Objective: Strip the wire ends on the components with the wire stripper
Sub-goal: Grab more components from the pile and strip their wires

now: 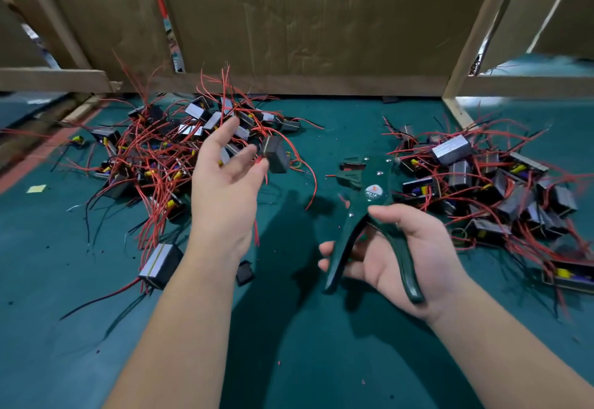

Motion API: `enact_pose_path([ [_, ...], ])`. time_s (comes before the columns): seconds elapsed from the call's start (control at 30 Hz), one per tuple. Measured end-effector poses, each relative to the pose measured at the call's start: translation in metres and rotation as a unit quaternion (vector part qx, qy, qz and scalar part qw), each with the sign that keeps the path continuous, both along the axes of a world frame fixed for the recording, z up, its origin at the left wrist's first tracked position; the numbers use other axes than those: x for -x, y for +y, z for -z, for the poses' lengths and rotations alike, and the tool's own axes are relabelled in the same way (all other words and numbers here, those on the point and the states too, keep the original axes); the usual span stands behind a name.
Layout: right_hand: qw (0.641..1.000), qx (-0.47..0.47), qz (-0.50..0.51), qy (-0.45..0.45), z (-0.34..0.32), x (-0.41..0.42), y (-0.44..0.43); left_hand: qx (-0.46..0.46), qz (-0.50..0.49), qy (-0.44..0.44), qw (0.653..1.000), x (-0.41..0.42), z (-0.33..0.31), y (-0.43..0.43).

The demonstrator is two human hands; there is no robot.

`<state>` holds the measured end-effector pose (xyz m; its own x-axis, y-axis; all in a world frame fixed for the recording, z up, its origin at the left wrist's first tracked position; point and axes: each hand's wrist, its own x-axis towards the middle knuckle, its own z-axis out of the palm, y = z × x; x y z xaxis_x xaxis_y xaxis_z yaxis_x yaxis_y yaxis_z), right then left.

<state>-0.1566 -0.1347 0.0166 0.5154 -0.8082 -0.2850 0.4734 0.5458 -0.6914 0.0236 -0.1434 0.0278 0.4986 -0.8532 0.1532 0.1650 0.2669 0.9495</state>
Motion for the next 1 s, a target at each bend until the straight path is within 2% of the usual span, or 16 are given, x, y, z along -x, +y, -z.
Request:
enact_pose_path([
  [0.07,0.998,-0.003,0.064,0.024,0.001,0.0,-0.005,0.007,0.058,0.103,0.993,0.001,-0.002,0.0],
  [0.17,0.988,0.019,0.143,0.056,0.004,0.006,-0.011,0.013,0.102,0.193,0.976,0.001,-0.004,0.001],
  [0.27,0.992,0.025,0.127,0.008,0.0,0.016,-0.014,0.041,0.139,0.24,0.96,0.002,-0.003,0.0],
  [0.37,0.996,0.019,0.022,-0.088,-0.006,0.022,-0.011,0.083,0.184,0.187,0.961,0.006,0.001,0.001],
  [0.53,0.981,0.075,-0.102,-0.149,-0.008,0.023,-0.005,0.075,0.248,0.002,0.966,0.015,0.005,0.006],
  [0.6,0.978,0.083,-0.108,-0.157,-0.008,0.024,-0.003,0.057,0.257,-0.003,0.965,0.016,0.004,0.01],
  [0.73,0.977,0.088,-0.116,-0.153,-0.008,0.023,-0.001,0.029,0.273,0.043,0.961,0.019,0.002,0.01],
  [0.8,0.981,0.08,-0.104,-0.143,-0.007,0.019,0.0,0.016,0.241,0.032,0.97,0.025,0.004,0.009],
  [0.9,0.986,0.07,-0.073,-0.13,-0.005,0.012,0.004,-0.032,0.136,-0.034,0.99,0.03,0.015,0.003],
  [1.0,0.987,0.083,-0.05,-0.126,-0.006,0.011,0.006,-0.098,0.078,-0.081,0.989,0.026,0.019,-0.001],
])
